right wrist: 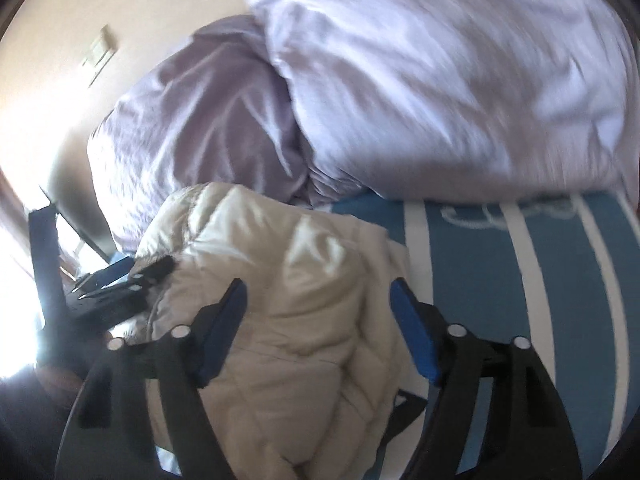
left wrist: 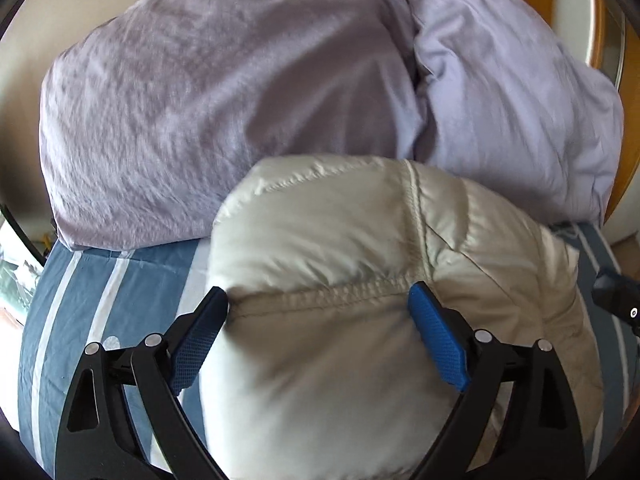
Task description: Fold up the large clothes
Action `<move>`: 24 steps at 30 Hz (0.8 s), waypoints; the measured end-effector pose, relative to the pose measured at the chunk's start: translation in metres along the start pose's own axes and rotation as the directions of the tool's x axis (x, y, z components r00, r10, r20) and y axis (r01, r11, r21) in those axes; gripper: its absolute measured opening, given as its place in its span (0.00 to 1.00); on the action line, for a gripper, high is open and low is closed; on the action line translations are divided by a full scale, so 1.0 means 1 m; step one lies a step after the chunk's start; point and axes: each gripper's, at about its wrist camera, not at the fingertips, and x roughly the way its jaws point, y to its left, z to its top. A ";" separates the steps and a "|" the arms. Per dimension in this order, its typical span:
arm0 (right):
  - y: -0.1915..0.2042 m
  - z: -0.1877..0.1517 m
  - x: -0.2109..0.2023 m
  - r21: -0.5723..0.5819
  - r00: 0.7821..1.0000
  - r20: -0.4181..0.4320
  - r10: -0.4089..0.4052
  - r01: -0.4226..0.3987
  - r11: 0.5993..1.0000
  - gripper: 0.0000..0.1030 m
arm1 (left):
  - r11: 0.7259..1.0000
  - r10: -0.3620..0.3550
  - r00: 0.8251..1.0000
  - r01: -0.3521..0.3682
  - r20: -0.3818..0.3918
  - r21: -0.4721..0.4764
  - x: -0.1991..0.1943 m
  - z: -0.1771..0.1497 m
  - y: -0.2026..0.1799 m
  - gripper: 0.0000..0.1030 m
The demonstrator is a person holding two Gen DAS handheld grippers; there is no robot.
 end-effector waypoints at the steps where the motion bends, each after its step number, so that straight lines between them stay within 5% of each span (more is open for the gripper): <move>1: 0.007 0.000 0.002 -0.023 1.000 0.007 -0.007 0.008 1.000 0.61 | 1.000 0.006 1.000 -0.006 0.003 0.010 0.001 -0.002 -0.004 0.90; 7: 0.023 -0.009 0.009 -0.087 0.999 0.020 -0.043 0.045 0.995 0.47 | 0.998 0.023 1.000 -0.022 -0.009 0.055 0.008 -0.006 -0.017 0.90; 24: 0.024 -0.033 0.034 -0.105 0.992 0.010 -0.127 0.128 0.986 0.47 | 0.994 0.025 1.000 -0.027 0.015 0.104 0.010 -0.018 -0.032 0.90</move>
